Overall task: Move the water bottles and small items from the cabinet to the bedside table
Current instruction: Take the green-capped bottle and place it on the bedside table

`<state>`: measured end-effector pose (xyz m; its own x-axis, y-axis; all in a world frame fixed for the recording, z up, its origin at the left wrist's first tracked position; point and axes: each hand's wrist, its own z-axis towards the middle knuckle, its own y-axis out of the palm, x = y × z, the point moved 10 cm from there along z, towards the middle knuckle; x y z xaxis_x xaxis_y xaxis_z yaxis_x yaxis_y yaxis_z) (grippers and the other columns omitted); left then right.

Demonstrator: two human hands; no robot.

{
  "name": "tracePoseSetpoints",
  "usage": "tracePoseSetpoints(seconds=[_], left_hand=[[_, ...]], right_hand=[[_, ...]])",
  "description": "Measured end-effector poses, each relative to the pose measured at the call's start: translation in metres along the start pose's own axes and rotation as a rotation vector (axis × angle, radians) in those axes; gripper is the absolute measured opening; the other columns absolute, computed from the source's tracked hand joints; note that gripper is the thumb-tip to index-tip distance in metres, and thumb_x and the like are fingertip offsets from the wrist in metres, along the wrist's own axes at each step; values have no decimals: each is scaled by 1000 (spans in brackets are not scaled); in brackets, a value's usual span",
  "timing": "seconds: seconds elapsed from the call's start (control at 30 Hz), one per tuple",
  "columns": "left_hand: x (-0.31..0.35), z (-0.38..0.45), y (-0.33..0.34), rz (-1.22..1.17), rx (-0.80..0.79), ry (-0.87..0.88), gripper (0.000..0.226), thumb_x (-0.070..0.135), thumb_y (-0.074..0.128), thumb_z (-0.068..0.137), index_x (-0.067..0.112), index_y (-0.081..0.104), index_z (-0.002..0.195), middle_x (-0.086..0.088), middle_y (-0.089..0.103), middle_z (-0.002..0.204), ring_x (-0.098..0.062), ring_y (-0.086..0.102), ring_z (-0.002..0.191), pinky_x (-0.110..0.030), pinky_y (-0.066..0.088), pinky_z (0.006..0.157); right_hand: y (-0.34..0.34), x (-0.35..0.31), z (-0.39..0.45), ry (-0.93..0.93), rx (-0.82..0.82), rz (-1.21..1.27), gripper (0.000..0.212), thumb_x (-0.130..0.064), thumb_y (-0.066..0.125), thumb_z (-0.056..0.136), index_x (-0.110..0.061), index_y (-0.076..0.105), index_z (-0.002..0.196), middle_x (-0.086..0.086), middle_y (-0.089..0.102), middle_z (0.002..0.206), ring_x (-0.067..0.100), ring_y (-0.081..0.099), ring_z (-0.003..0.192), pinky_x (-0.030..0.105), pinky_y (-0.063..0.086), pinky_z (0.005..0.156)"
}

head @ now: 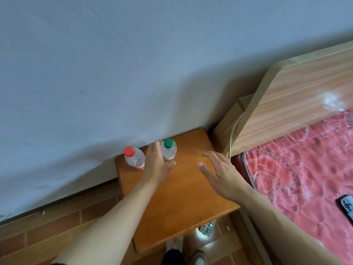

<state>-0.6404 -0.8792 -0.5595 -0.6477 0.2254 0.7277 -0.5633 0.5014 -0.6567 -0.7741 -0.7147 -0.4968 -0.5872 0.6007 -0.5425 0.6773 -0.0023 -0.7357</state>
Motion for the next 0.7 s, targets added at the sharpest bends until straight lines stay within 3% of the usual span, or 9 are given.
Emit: tracePoseSetpoints(seconds=[0.23, 0.47, 0.57, 0.7], left_hand=[[92, -49, -66, 165, 6, 183, 82, 30, 84, 77, 16, 39, 144, -3, 47, 139, -17, 46, 127, -18, 33, 95], [195, -118, -125, 304, 62, 360, 75, 32, 84, 78, 17, 46, 140, -4, 51, 135, -20, 47, 125, -19, 33, 95], [226, -146, -141, 328, 67, 399, 71, 34, 83, 77, 16, 48, 137, -4, 52, 134, -21, 48, 124, -26, 38, 99], [262, -173, -157, 405, 23, 453, 63, 46, 74, 84, 17, 52, 135, -3, 52, 134, -24, 47, 125, -37, 42, 102]], right_hand=[[-64, -35, -59, -69, 60, 7, 66, -64, 27, 95, -25, 36, 148, 0, 35, 155, 20, 25, 146, 47, 27, 117], [-131, -69, -132, -136, 160, -14, 68, -67, 26, 93, -24, 40, 145, 0, 41, 151, 21, 32, 141, 47, 31, 114], [-161, -85, -163, -177, 228, -36, 83, -74, 17, 84, -22, 44, 143, 1, 45, 148, 21, 35, 139, 43, 31, 114], [-194, -100, -200, -192, 279, -53, 69, -64, 29, 91, -20, 45, 142, 3, 46, 146, 23, 36, 137, 41, 30, 112]])
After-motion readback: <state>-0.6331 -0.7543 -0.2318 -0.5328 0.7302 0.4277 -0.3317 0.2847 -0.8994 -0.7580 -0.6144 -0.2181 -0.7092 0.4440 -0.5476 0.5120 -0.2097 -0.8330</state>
